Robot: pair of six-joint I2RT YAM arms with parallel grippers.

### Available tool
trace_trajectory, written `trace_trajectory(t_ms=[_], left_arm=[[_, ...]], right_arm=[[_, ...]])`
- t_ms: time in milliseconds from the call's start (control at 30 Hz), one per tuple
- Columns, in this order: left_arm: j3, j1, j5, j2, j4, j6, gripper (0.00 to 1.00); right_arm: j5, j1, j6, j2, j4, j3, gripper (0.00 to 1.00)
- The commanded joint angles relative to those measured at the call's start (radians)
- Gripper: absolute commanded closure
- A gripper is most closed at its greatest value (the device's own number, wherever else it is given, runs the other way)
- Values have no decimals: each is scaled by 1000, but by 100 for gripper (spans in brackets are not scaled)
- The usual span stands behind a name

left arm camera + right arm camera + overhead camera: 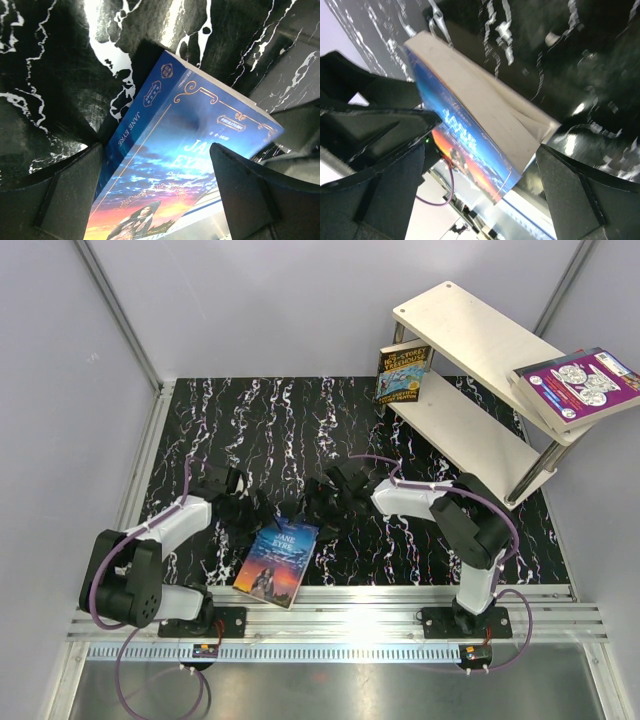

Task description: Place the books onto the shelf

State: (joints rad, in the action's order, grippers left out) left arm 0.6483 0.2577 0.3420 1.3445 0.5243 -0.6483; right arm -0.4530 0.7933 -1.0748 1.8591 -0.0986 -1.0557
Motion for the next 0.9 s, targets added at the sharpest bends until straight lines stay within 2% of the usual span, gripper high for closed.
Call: trace_trajectory(t_ms=[0, 300, 333, 400, 433, 500, 533, 633, 667, 767, 867], left_arm=[[-16, 21, 63, 36, -79, -16, 10], [-10, 20, 75, 39, -93, -16, 10], [-9, 20, 77, 38, -93, -14, 10], [-7, 21, 80, 36, -93, -16, 10], [-4, 20, 84, 32, -93, -16, 10], [-3, 20, 91, 25, -90, -16, 10], [-1, 20, 97, 18, -90, -17, 10], [1, 20, 106, -2, -87, -19, 10], [1, 18, 110, -19, -87, -19, 10], [14, 18, 129, -54, -84, 5, 6], [31, 14, 140, -135, -115, 48, 1]], right_arm=[[-16, 37, 3, -69, -53, -70, 0], [22, 76, 26, -63, -134, -135, 0], [22, 80, 26, -63, -133, -132, 3], [20, 84, 23, -52, -122, -125, 17], [20, 86, 22, -48, -119, -116, 32], [22, 93, 24, -29, -104, -102, 46], [25, 95, 29, -25, -102, -90, 58], [34, 96, 35, -17, -89, -64, 71], [40, 96, 39, -18, -89, -63, 82], [76, 96, 78, -34, -133, -85, 100], [150, 96, 166, -75, -280, -168, 100]])
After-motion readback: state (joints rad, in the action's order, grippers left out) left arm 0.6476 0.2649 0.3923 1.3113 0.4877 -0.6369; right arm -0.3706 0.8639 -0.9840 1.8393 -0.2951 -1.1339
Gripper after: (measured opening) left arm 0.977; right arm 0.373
